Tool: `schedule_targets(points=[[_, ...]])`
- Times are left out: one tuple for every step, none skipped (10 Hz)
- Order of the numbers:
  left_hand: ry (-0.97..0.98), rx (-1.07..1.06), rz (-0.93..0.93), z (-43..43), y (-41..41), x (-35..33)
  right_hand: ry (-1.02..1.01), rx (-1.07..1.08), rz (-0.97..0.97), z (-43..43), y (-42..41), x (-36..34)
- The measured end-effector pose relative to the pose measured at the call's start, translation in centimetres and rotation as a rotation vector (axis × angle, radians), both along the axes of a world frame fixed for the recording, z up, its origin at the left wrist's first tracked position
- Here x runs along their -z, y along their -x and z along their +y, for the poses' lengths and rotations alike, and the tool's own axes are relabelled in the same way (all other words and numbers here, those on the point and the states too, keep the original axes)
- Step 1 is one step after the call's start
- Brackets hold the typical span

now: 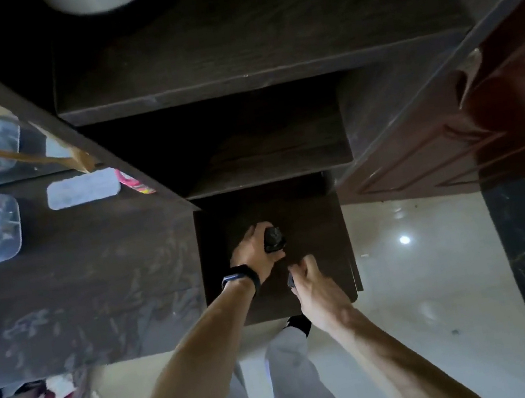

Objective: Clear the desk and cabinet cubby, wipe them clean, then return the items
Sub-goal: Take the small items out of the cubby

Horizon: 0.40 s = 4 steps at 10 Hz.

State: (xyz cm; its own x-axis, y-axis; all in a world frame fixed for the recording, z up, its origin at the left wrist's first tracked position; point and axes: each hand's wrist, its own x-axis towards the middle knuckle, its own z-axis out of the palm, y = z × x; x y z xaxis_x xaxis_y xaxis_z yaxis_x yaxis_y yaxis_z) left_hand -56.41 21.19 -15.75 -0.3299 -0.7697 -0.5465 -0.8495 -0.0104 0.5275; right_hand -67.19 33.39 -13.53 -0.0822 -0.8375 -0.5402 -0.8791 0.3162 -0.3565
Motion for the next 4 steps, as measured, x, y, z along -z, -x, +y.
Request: schedule_targets(points=[[-0.012,0.032,0.013,-0.1,-0.1,1.7,0.008,-0.073,0.018,0.1,0.1,1.2],[-0.027,0.059,0.019,0.0,-0.2,2.1,0.001,-0.075,-0.019,0.5,0.8,2.1],[-0.047,0.019,0.051,0.6,-0.9,1.9,0.065,-0.036,-0.037,0.7,1.0,2.6],[-0.045,-0.051,0.107,1.9,-1.6,0.3,0.093,0.061,-0.089,1.2,0.9,2.5]])
